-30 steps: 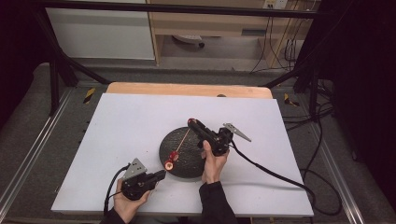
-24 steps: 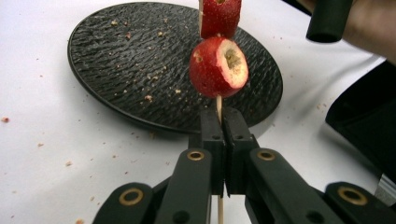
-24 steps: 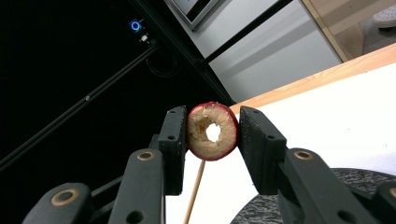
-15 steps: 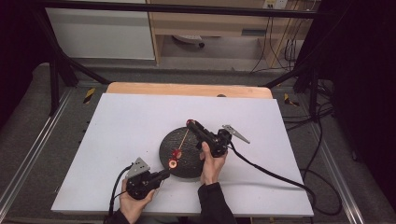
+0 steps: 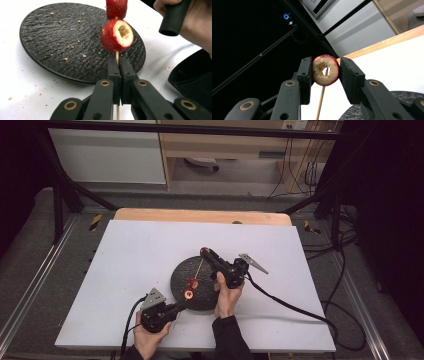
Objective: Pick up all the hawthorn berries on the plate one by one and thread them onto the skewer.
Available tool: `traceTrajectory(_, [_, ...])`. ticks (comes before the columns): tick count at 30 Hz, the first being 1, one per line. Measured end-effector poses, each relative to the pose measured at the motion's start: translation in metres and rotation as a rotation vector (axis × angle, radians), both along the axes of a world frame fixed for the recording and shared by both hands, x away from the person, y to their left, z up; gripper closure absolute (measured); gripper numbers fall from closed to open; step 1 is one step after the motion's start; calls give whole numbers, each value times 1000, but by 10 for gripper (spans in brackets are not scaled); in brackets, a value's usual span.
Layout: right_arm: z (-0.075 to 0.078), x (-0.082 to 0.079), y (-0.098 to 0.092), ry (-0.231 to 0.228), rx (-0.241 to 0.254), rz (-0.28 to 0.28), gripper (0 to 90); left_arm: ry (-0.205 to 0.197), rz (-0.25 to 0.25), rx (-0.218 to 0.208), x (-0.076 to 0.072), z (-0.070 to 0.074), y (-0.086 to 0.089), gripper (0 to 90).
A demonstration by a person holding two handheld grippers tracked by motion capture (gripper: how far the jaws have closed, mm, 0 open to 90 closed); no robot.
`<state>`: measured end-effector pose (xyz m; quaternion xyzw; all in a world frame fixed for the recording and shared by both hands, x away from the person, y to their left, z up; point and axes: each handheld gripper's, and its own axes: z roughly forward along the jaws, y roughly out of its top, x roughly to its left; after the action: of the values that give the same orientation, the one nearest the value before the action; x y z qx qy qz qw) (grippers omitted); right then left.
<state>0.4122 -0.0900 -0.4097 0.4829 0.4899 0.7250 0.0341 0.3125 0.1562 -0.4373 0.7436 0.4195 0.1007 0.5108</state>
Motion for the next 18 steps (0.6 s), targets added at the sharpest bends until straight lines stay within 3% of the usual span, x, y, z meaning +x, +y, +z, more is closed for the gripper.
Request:
traceTrajectory(8, [0,0,0,-15,5,-19,637,4,27,-21,-3,1,-2,888])
traceTrajectory(18, [-7,-2,4,4,-2,13,636,7,42,-29,7,5,-8,888])
